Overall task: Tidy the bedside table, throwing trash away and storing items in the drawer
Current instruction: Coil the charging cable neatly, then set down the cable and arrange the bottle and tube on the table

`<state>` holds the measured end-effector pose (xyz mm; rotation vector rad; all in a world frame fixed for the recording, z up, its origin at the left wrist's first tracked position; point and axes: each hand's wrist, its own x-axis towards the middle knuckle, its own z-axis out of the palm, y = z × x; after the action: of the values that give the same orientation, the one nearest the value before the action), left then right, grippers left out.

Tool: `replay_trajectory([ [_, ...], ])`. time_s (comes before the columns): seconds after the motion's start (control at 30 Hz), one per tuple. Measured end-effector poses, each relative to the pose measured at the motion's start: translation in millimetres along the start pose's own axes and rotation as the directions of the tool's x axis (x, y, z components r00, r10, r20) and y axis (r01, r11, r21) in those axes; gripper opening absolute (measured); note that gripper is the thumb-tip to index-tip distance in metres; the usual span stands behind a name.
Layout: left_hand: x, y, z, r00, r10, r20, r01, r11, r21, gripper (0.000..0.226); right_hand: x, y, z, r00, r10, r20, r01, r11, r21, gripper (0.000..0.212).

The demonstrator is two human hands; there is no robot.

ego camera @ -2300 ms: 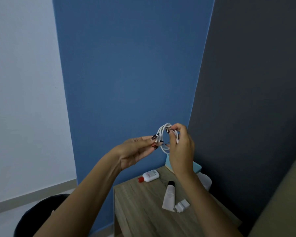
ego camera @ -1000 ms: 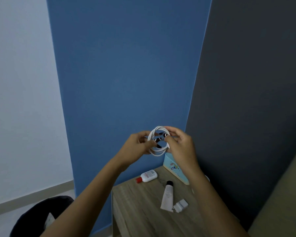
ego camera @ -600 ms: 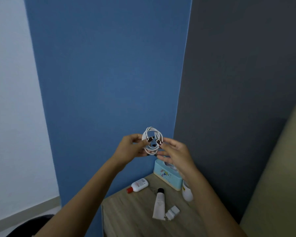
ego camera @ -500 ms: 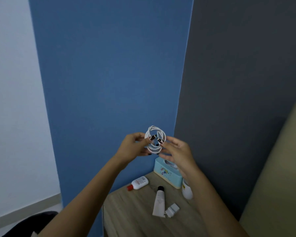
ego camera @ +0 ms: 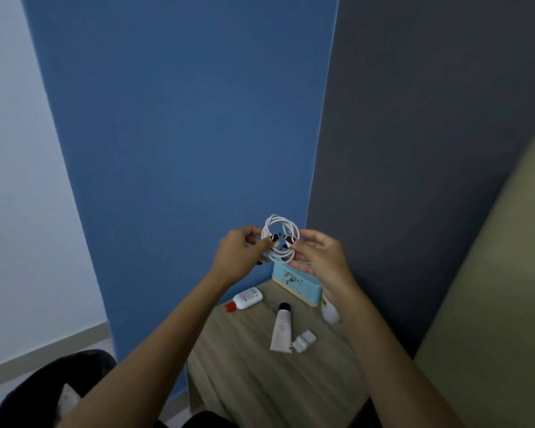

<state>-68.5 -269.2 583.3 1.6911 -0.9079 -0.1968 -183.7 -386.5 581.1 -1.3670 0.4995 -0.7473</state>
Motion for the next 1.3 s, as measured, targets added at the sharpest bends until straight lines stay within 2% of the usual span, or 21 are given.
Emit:
replay_trajectory([
  [0.2, 15.7, -20.7, 9.1, 0.999, -0.055, -0.003, 0.054, 0.997, -0.059, 0.024, 15.4, 18.3, -6.3, 0.996, 0.039, -0.079, -0.038, 0.999, 0.014, 0.014],
  [0.33, 29.1, -51.6, 22.1, 0.992, -0.119, 0.032, 0.122, 0.988, -0.093, 0.033, 25.5, 41.2, -28.9, 0.957, 0.106, -0.272, -0.091, 0.994, 0.065, 0.013],
  [0.47, 37.3, -96.9, 52.6, 0.981, -0.149, 0.128, 0.155, 0.987, -0.033, 0.007, 24.7, 94.0, -79.3, 0.831, 0.203, -0.518, -0.166, 0.979, 0.117, 0.015],
  [0.63, 33.7, -151.0, 107.1, 0.911, -0.22, 0.35, 0.219, 0.975, 0.042, 0.012, 17.6, 183.1, -144.3, 0.61, 0.312, -0.728, -0.282, 0.944, 0.169, 0.015],
  [0.7, 31.6, -165.2, 125.4, 0.895, -0.217, 0.391, 0.213, 0.976, 0.053, 0.015, 17.4, 209.8, -161.5, 0.527, 0.32, -0.787, -0.329, 0.931, 0.158, 0.012],
  [0.73, 30.9, -171.9, 133.6, 0.891, -0.207, 0.404, 0.202, 0.978, 0.056, 0.018, 19.3, 222.0, -168.5, 0.495, 0.326, -0.806, -0.353, 0.923, 0.157, 0.013],
  [0.83, 31.3, -191.5, 154.7, 0.877, -0.204, 0.434, 0.173, 0.979, 0.11, 0.027, 26.8, 252.3, -180.8, 0.47, 0.346, -0.812, -0.424, 0.895, 0.136, 0.012],
  [0.93, 33.6, -213.3, 173.2, 0.868, -0.232, 0.438, 0.174, 0.97, 0.169, 0.017, 37.3, 280.5, -189.1, 0.451, 0.256, -0.855, -0.506, 0.863, -0.008, 0.012],
  [1.03, 34.2, -226.4, 184.1, 0.865, -0.252, 0.433, 0.178, 0.963, 0.204, 0.011, 43.1, 278.4, -185.6, 0.421, 0.136, -0.897, -0.549, 0.825, -0.132, 0.015],
  [1.2, 27.7, -239.1, 196.4, 0.891, -0.204, 0.406, 0.113, 0.965, 0.235, 0.014, 47.1, 285.7, -185.8, 0.394, 0.026, -0.919, -0.639, 0.726, -0.253, 0.018],
  [1.3, 19.0, -243.4, 203.3, 0.904, -0.211, 0.372, 0.129, 0.964, 0.234, 0.013, 43.4, 293.0, -188.1, 0.363, -0.016, -0.932, -0.677, 0.683, -0.275, 0.018],
])
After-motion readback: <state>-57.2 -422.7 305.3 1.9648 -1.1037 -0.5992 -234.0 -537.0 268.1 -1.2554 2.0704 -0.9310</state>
